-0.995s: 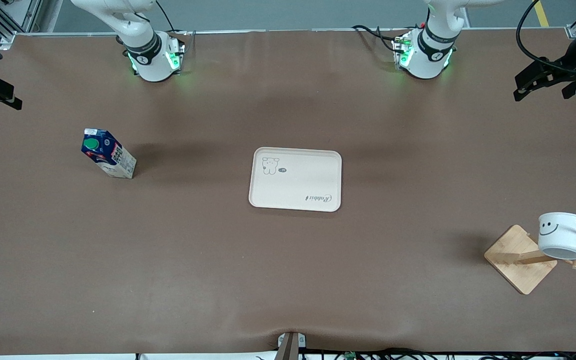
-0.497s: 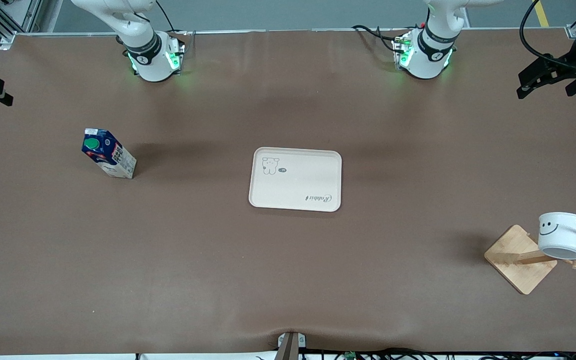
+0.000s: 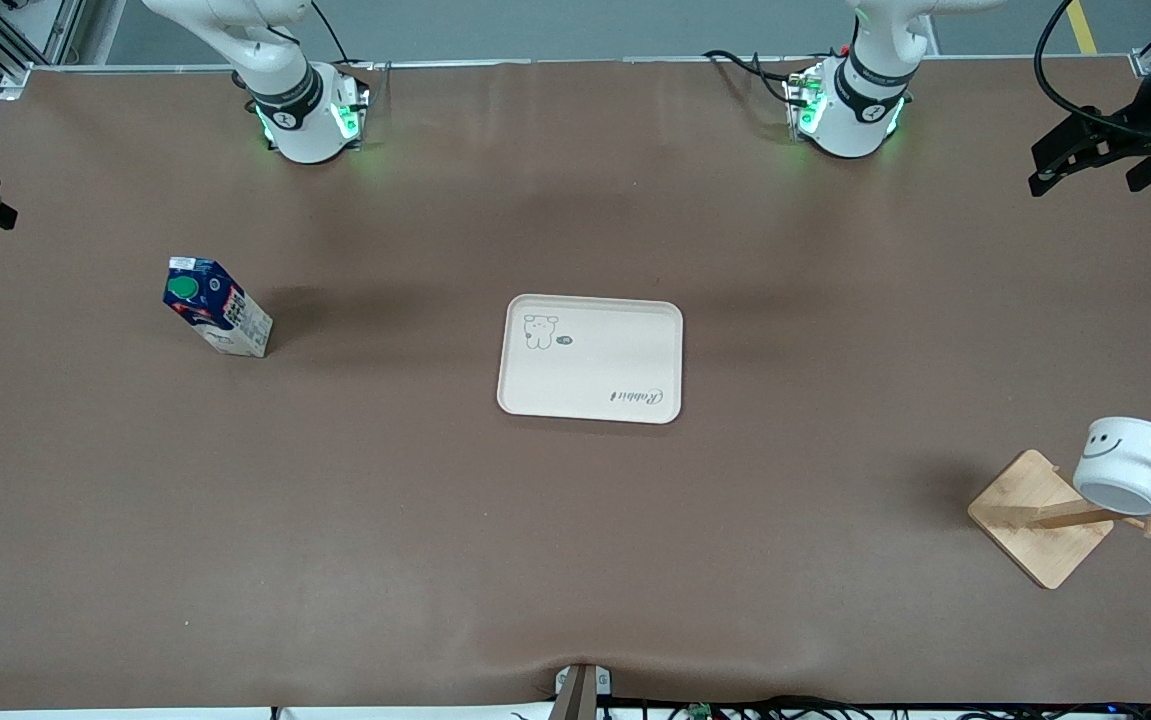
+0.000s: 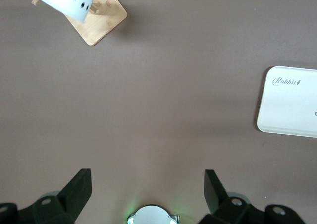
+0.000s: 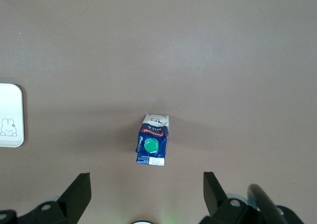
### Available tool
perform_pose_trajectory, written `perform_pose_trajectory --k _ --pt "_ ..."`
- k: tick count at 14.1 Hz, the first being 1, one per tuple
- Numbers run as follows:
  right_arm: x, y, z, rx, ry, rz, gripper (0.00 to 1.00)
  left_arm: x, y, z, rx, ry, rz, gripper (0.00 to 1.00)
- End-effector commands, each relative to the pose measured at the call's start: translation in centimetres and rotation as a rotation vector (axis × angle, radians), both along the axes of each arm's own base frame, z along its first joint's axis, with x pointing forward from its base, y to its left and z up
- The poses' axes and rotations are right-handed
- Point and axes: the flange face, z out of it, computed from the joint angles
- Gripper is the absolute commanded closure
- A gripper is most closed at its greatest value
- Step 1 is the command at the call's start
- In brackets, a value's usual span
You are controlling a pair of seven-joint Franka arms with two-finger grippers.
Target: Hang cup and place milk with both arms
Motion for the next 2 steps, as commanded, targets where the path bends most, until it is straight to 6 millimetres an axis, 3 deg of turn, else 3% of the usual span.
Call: perform_pose_trajectory --k 1,2 --pt "-0.41 0.03 0.07 -0.01 -0.002 -0.021 0.0 0.05 -0.36 0.11 0.006 0.008 0.044 0.0" --pt "-0.45 0.03 0.05 -0.009 0.001 -0.021 0.0 0.04 -0.44 0.11 0.006 0.008 0.047 0.0"
